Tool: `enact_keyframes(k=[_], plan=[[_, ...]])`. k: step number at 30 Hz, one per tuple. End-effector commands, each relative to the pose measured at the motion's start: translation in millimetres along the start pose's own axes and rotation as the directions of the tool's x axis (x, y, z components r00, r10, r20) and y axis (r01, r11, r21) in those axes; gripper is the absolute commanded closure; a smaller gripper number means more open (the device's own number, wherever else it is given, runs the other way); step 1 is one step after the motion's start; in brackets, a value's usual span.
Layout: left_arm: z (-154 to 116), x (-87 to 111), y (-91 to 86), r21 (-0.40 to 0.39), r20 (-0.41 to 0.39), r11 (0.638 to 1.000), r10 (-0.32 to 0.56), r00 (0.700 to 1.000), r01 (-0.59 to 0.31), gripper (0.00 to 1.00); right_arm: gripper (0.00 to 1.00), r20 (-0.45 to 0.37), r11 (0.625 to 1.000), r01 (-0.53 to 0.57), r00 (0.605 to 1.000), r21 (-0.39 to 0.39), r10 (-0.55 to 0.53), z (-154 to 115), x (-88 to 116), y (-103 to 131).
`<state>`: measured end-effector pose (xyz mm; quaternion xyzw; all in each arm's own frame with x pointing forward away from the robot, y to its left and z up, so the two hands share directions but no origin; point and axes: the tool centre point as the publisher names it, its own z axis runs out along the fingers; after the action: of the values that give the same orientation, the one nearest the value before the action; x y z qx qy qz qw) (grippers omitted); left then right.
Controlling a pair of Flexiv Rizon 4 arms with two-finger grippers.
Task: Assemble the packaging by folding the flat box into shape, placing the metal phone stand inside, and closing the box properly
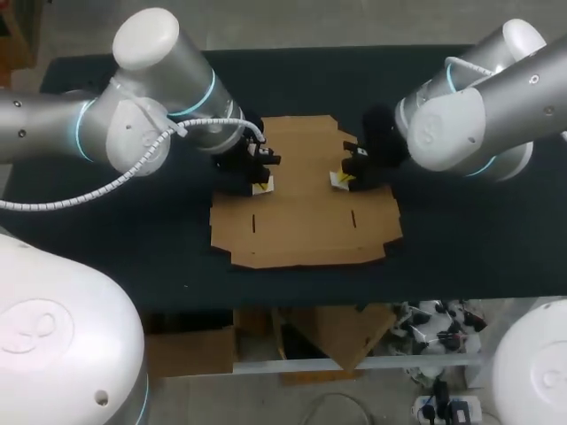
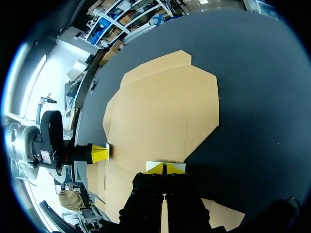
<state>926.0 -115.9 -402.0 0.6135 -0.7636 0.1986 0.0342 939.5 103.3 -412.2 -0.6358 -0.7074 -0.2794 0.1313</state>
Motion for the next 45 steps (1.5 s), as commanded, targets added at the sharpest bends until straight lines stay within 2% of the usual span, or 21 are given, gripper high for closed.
enact_keyframes(k=[1,13,27,33,45], plan=[[-17,-0.4,5.0,0.009,0.020,1.000,-0.010,1.000,0.010,1.00,1.00,-0.030,1.000,0.000,1.000,-0.006,0.000,-16,-6,-3],[-34,-8.6,5.4,-0.008,0.007,0.999,-0.052,0.999,0.052,1.00,1.00,-0.135,1.000,-0.011,0.991,0.018,0.014,-33,-31,4],[-63,-25.6,16.4,-0.005,-0.037,0.993,-0.115,0.993,0.115,1.00,1.00,-0.192,0.999,-0.039,0.981,0.008,0.040,-59,-55,1],[-81,-31.6,30.8,0.006,-0.062,0.990,-0.139,0.988,0.140,1.00,1.00,-0.201,0.999,-0.046,0.979,-0.010,0.043,-77,-59,-14],[-114,-33.1,71.5,0.015,-0.098,0.984,-0.177,0.979,0.179,1.00,1.00,-0.199,0.997,-0.076,0.978,-0.028,0.069,-110,-63,-57]])
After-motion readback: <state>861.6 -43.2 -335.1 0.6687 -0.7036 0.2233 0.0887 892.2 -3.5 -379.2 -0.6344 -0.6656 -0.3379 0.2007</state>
